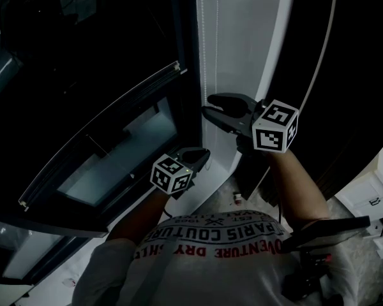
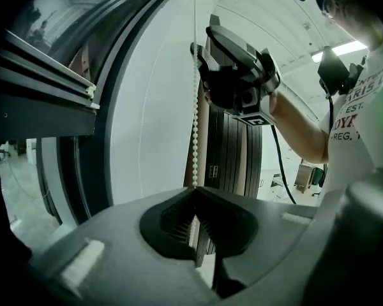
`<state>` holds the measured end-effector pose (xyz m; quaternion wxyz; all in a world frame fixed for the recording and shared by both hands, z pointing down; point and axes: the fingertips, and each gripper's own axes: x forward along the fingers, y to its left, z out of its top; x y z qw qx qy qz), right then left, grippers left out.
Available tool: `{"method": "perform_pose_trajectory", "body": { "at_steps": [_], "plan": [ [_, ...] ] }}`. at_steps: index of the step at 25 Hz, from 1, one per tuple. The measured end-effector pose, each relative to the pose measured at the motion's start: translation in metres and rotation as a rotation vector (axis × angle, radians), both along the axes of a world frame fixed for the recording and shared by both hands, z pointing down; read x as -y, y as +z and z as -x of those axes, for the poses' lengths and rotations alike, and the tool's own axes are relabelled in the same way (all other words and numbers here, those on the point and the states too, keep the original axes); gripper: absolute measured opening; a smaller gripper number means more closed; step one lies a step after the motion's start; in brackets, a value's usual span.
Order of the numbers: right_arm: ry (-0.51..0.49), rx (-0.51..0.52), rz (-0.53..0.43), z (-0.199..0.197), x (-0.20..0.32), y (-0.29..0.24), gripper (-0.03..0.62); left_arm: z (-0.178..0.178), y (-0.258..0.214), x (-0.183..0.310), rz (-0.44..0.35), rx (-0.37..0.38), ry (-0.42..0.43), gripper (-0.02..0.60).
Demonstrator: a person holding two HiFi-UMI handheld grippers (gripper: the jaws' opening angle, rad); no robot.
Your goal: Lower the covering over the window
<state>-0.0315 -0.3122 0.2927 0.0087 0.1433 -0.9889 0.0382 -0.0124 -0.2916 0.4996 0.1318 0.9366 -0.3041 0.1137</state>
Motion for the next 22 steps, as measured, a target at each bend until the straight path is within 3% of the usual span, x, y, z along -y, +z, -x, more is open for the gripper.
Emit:
{"method": "perform_pose_trajectory", "body": {
  "at_steps": [5, 9, 22],
  "plan": [
    [-0.001, 0.025, 0.016, 0.006, 0.003, -0.014, 0.118, -0.003, -0.001, -0.004, 0.002, 0.003, 0.01, 0.006],
    [0.01, 0.029, 0.045, 0.008, 0.004, -0.015, 0.017, -0.003, -0.001, -0.008, 0.003, 0.005, 0.015, 0.006],
    [0.059, 0.081, 0.038, 0.002, 0.002, -0.015, 0.008, 0.004, -0.002, -0.011, -0.021, -0.029, 0.006, 0.006]
  ]
}}
